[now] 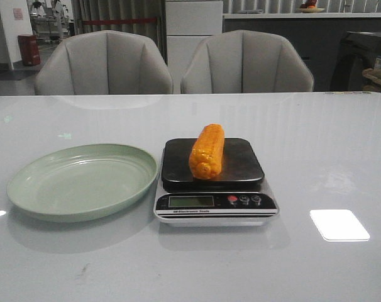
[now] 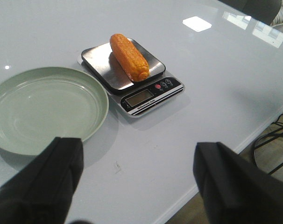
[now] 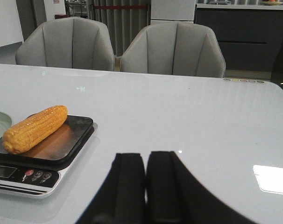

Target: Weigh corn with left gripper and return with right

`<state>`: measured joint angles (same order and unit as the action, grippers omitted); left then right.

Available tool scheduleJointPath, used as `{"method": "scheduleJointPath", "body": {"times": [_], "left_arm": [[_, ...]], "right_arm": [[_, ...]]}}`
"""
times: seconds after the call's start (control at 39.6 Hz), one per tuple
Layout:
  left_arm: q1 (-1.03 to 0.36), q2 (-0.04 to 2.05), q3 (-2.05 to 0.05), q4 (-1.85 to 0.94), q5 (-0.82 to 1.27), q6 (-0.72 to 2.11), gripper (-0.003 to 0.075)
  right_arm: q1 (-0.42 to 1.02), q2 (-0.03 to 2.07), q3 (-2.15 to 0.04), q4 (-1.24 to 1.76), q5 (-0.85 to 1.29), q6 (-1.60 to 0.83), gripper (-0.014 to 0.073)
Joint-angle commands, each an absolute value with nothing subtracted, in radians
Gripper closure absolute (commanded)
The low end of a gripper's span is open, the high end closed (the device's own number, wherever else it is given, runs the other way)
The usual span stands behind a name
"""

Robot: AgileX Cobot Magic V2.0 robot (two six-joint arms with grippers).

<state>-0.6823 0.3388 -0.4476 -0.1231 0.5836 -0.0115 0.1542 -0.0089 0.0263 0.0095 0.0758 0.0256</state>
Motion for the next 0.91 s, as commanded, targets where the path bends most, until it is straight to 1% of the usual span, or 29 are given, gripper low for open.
{"method": "scheduleJointPath", "body": {"times": [0.0, 0.1, 0.2, 0.25, 0.28, 0.3, 0.38, 0.51, 0.56, 0.61, 0.73, 0.88], "left_arm": [[-0.687, 0.245, -0.454, -0.102, 0.577, -0.011, 0.0195], [-0.687, 0.144, -0.437, -0.085, 0.633, -0.011, 0.0288], [-0.687, 0.058, -0.433, -0.085, 0.629, -0.011, 0.044], [-0.687, 0.028, -0.433, -0.081, 0.626, -0.011, 0.0524], [-0.687, 0.015, -0.43, -0.079, 0.624, -0.011, 0.0582], [-0.687, 0.008, -0.43, -0.077, 0.625, -0.011, 0.0615], [-0.687, -0.007, -0.418, -0.073, 0.605, -0.011, 0.0596], [-0.687, -0.007, -0.407, -0.073, 0.581, -0.011, 0.0596], [-0.687, -0.007, -0.403, -0.073, 0.57, -0.011, 0.0596], [-0.687, -0.007, -0.401, -0.073, 0.568, -0.011, 0.0596], [-0.687, -0.007, -0.4, -0.073, 0.566, -0.011, 0.0596], [-0.687, -0.007, -0.4, -0.07, 0.564, -0.011, 0.0596]], "right_arm": [[0.148, -0.028, 0.036, 0.01, 0.0, 0.017, 0.0426], [0.148, -0.028, 0.036, 0.01, 0.0, 0.017, 0.0426], [0.148, -0.028, 0.036, 0.01, 0.0, 0.017, 0.0426], [0.148, -0.028, 0.036, 0.01, -0.008, 0.017, 0.0426], [0.148, -0.028, 0.036, 0.01, -0.011, 0.017, 0.0426], [0.148, -0.028, 0.035, 0.01, -0.014, 0.017, 0.0426], [0.148, -0.028, 0.035, 0.028, -0.067, 0.039, 0.0426], [0.148, -0.028, 0.034, 0.081, -0.233, 0.091, 0.0426], [0.148, -0.028, 0.024, 0.081, -0.259, 0.091, 0.0426], [0.148, -0.025, 0.003, 0.081, -0.236, 0.091, 0.0426], [0.148, 0.035, -0.088, 0.081, -0.098, 0.091, 0.0426], [0.148, 0.191, -0.223, 0.081, 0.023, 0.091, 0.0426]]}}
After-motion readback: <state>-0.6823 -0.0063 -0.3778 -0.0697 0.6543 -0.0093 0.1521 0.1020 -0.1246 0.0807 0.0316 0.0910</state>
